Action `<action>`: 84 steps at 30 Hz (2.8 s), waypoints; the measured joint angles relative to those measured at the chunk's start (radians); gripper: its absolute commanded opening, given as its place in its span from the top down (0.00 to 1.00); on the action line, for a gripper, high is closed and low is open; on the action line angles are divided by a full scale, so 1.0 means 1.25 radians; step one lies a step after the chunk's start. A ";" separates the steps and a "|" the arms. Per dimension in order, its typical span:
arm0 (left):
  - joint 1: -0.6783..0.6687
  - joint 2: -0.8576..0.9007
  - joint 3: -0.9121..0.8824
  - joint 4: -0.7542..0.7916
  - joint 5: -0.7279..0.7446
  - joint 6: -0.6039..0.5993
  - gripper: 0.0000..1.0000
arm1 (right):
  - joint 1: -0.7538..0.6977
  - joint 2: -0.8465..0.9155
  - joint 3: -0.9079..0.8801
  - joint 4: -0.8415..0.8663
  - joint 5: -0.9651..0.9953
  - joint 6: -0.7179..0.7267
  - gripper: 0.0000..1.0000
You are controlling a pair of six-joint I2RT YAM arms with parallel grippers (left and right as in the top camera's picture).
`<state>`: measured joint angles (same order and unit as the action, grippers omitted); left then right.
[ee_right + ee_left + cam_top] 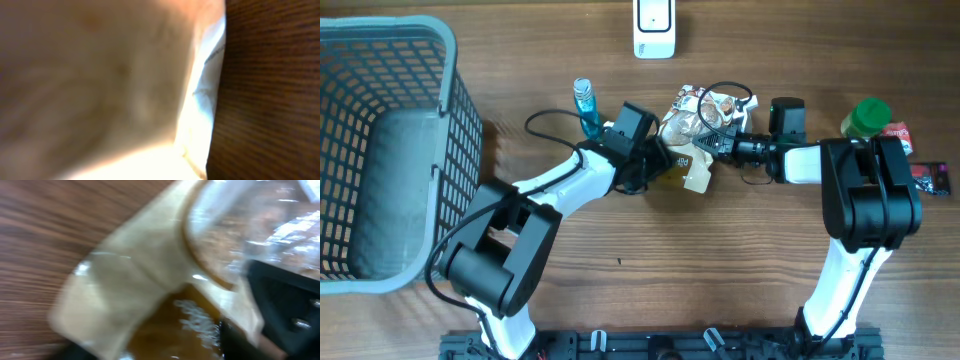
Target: Scan the item barcode
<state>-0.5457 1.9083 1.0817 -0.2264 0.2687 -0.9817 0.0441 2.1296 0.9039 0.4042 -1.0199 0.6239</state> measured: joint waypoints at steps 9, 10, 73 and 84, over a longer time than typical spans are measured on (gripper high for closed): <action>-0.004 -0.018 0.004 -0.025 0.000 0.000 0.00 | -0.036 -0.203 -0.015 -0.050 0.024 -0.012 0.95; -0.004 -0.021 0.003 -0.035 -0.004 0.000 0.00 | -0.042 -0.229 -0.014 -0.074 0.031 -0.019 0.95; -0.096 -0.668 -0.042 -0.294 -0.744 0.083 0.00 | 0.301 -0.041 0.570 -0.147 1.203 -1.183 0.95; -0.096 -0.667 -0.042 -0.316 -0.744 0.085 0.00 | 0.317 0.058 0.588 -0.052 1.230 -1.488 0.95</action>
<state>-0.6651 1.0740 1.0294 -0.6216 -0.6613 -0.8761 0.4400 2.2021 1.6394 0.3389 0.5182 -1.2362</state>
